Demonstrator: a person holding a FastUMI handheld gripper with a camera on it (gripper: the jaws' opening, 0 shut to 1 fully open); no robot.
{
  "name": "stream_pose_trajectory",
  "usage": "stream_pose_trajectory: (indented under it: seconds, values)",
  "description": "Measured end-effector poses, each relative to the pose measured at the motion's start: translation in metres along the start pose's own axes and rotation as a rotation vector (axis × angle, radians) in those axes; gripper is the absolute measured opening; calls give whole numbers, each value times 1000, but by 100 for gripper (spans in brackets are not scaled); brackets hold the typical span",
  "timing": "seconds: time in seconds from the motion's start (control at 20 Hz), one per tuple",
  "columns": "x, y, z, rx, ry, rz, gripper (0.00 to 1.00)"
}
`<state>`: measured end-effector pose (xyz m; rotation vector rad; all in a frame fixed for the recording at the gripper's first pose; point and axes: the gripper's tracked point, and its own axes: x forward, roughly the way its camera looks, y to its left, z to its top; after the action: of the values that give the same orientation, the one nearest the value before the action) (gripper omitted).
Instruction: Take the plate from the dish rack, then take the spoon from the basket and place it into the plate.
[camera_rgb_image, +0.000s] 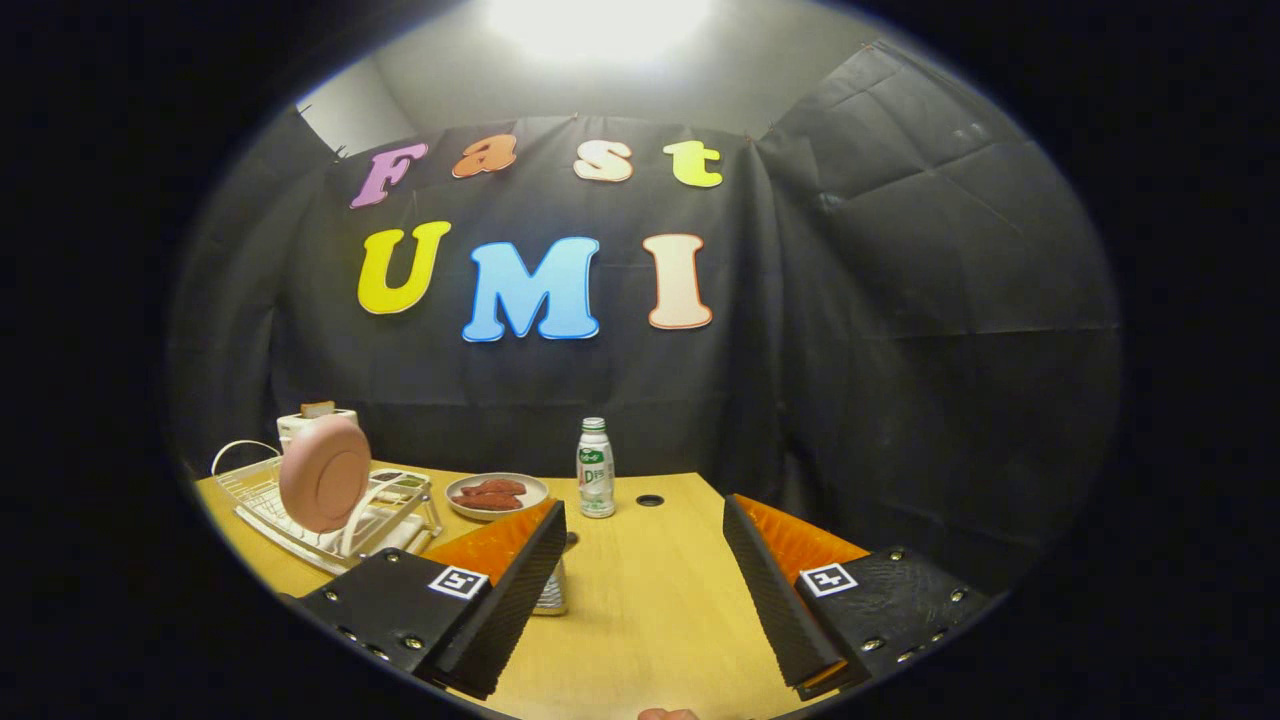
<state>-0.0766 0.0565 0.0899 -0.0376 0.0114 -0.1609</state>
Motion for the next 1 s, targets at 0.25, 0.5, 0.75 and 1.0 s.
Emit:
stream_pose_trajectory:
  seconds: [0.25, 0.5, 0.75, 1.0]
  values:
    - [-18, 105, 10, 68, 76, 141, 98]
    - [-1, 217, 49, 99, 61, 334, 98]
    - [41, 301, 63, 66, 89, 477, 98]
    - [94, 335, 46, 69, 177, 484, 98]
